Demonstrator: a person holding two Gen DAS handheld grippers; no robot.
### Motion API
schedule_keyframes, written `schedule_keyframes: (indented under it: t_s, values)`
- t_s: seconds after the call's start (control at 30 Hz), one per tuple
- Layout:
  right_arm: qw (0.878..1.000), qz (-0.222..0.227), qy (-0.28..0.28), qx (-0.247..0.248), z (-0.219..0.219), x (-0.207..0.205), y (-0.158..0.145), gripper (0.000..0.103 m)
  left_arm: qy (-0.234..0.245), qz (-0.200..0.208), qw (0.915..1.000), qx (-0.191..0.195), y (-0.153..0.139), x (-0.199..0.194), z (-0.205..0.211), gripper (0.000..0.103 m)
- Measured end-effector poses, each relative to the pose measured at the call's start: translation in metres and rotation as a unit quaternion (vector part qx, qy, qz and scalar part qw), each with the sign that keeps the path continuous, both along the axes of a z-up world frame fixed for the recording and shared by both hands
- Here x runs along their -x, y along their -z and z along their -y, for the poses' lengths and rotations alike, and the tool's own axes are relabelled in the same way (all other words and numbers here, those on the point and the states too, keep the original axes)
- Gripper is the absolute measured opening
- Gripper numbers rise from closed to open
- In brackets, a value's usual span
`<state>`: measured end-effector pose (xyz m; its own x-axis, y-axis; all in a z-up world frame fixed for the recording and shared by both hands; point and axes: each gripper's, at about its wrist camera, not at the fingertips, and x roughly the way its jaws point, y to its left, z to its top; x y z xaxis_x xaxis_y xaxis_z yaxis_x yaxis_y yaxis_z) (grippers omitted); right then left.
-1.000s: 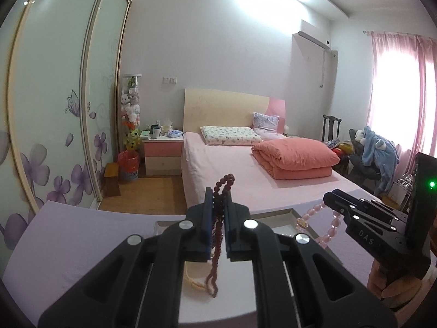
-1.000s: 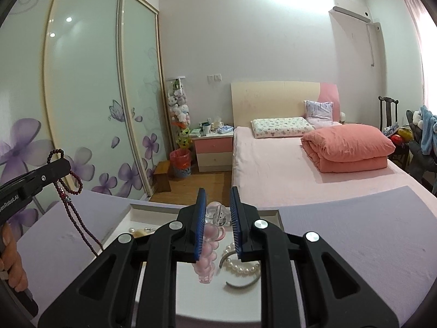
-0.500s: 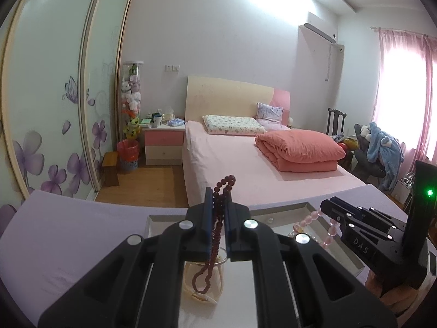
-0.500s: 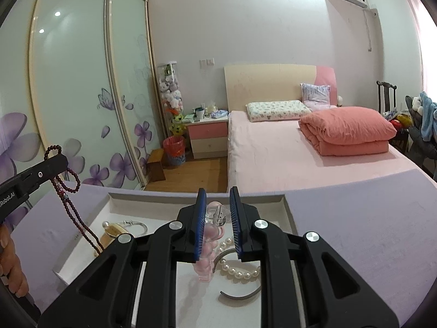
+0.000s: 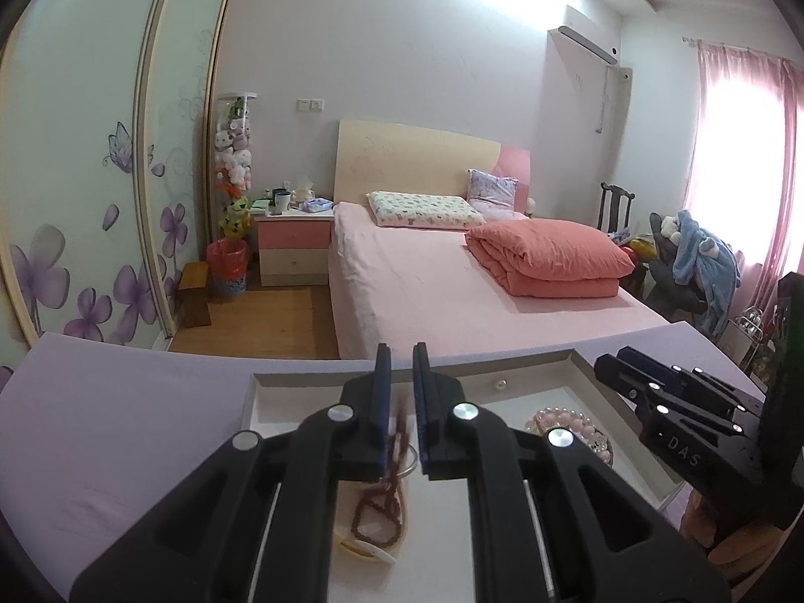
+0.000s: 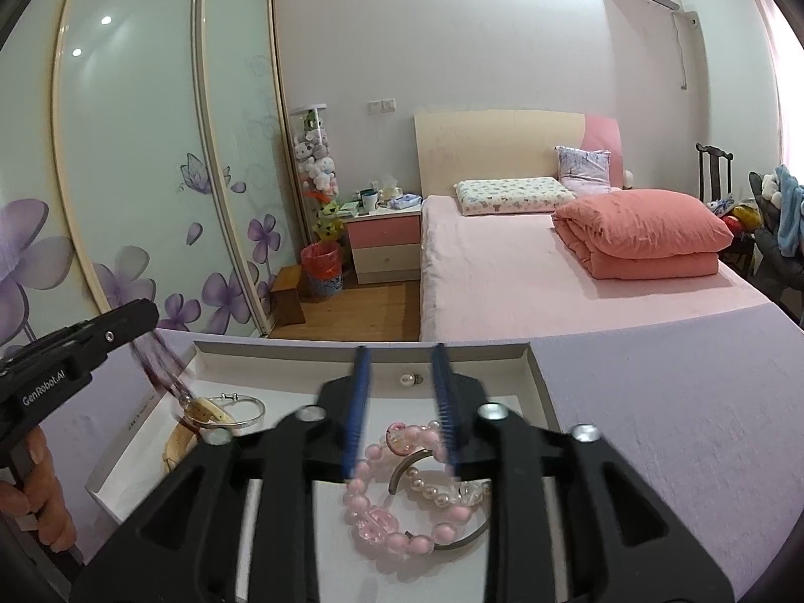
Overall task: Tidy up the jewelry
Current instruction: 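Lower the red necklace and pink bracelet into the tray and open both tools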
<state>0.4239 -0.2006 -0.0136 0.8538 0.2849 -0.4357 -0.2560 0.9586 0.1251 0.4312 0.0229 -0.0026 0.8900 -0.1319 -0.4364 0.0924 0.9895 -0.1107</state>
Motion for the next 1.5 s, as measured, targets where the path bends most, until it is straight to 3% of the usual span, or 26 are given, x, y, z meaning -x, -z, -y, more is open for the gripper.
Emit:
schedule_keyframes:
  t_s: [0.1,0.47,0.83,1.2,1.5]
  values:
    - [1.0,0.0,0.0,0.0,0.0,0.0,0.001,0.034,-0.003,0.004,1.0,-0.005,0.001,0.002,0.0,0.023]
    - [1.0,-0.001,-0.006,0.005,-0.002,0.009,0.0,0.034,-0.019,0.005,0.9998,-0.004,-0.002,0.013,-0.013,0.023]
    - [1.0,-0.01,-0.028,0.002,-0.007,0.049,0.001,0.034,-0.036,-0.004,0.9993,0.007,0.004,0.056,-0.033,0.027]
    - [0.993,-0.09,-0.073,0.037,-0.015,0.11,0.033,0.034,-0.043,-0.06,0.997,0.02,0.038,0.118,-0.056,0.033]
    - [0.98,-0.161,-0.103,0.056,-0.034,0.139,0.053,0.034,-0.054,-0.09,0.9943,0.015,0.053,0.136,-0.072,0.036]
